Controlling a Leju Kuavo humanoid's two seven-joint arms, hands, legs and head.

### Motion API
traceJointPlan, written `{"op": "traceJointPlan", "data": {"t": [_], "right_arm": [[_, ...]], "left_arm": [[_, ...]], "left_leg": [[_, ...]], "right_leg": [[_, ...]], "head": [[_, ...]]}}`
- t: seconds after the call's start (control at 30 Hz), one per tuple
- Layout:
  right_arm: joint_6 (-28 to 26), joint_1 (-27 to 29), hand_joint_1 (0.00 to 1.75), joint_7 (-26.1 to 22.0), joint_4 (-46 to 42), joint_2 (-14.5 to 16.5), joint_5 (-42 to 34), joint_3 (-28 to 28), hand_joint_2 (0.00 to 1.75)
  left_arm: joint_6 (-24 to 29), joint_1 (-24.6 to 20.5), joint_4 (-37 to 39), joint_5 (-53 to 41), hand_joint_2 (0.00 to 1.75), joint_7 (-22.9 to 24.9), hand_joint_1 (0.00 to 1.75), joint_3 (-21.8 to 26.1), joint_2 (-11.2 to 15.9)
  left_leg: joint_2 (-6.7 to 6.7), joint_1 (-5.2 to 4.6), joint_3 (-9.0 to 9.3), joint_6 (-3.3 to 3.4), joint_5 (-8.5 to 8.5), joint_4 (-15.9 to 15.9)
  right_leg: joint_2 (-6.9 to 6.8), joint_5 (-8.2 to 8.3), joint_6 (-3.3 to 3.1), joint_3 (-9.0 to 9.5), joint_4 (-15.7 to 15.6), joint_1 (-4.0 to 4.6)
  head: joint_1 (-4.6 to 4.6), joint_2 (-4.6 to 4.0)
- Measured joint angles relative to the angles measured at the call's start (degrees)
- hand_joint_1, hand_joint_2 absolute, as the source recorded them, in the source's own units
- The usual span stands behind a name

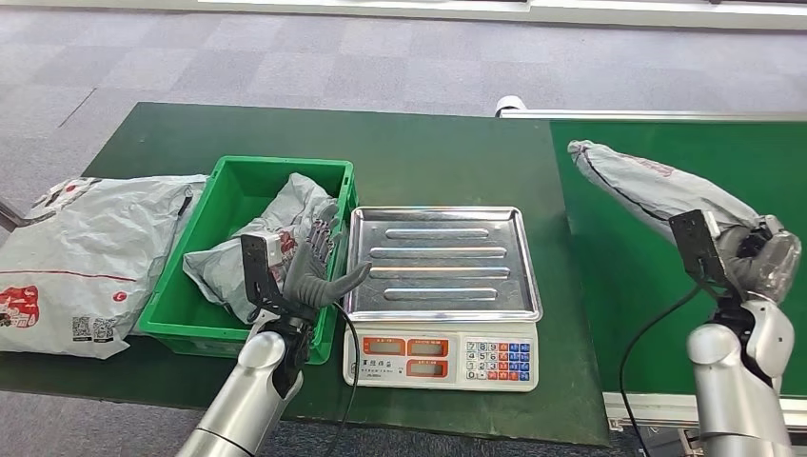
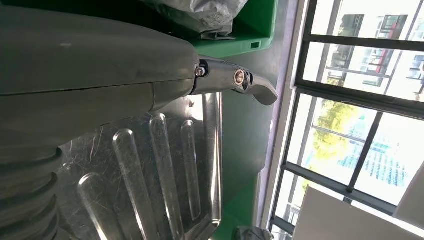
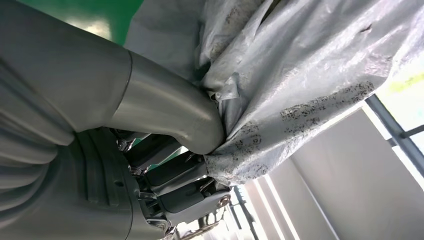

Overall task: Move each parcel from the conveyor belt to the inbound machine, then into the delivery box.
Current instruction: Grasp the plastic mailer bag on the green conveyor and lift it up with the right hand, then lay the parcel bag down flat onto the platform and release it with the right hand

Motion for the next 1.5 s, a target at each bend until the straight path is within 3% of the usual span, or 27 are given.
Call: {"op": "traceJointPlan", "data": {"t": [0.4,0.83,1.03,1.2,1.5], "right_arm": [[-1.48,-1.67,1.75,-1.20,0.05,-1.75,-2.85,6.63,1.75],[-1.38,1.14,1.75,-0.37,-7.06,3.16,3.98,23.20,1.75],[-1.39,1.90,1.75,-0.01,-8.30,3.63,4.87,25.46,1.75],[-1.21,6.93,1.75,3.26,-15.17,6.99,10.93,34.78,1.75],[-0.96,8.15,1.75,3.25,-17.50,7.73,11.32,36.49,1.75]], "left_arm": [[0.80,-0.96,1.38,0.46,1.75,-0.90,0.00,0.00,0.02],[1.06,-1.72,3.03,0.26,1.75,-2.38,0.00,0.51,0.04],[1.06,-1.79,3.15,0.19,1.75,-2.40,0.00,0.65,0.04],[1.04,-2.53,4.30,-0.28,1.75,-2.52,0.00,1.36,0.03],[1.01,-2.90,4.96,-0.46,1.75,-2.56,0.00,1.45,0.03]], "left_leg": [[-0.02,0.00,-0.01,0.00,0.01,-0.01],[-0.05,0.04,0.04,-0.07,0.05,-0.05],[-0.06,0.04,0.05,-0.07,0.05,-0.05],[-0.05,0.04,0.05,-0.07,0.05,-0.05],[-0.04,0.02,0.05,-0.07,0.05,-0.03]], "right_leg": [[-0.01,0.01,0.00,0.02,0.01,0.01],[-0.02,-0.02,-0.03,0.03,0.03,0.07],[-0.03,-0.02,-0.03,0.03,0.03,0.06],[-0.04,-0.04,-0.04,0.02,0.02,0.07],[-0.03,-0.02,-0.03,0.04,0.01,0.01]], "head": [[0.00,0.00],[0.00,0.00],[0.00,0.00],[0.00,0.00],[0.00,0.00]]}}
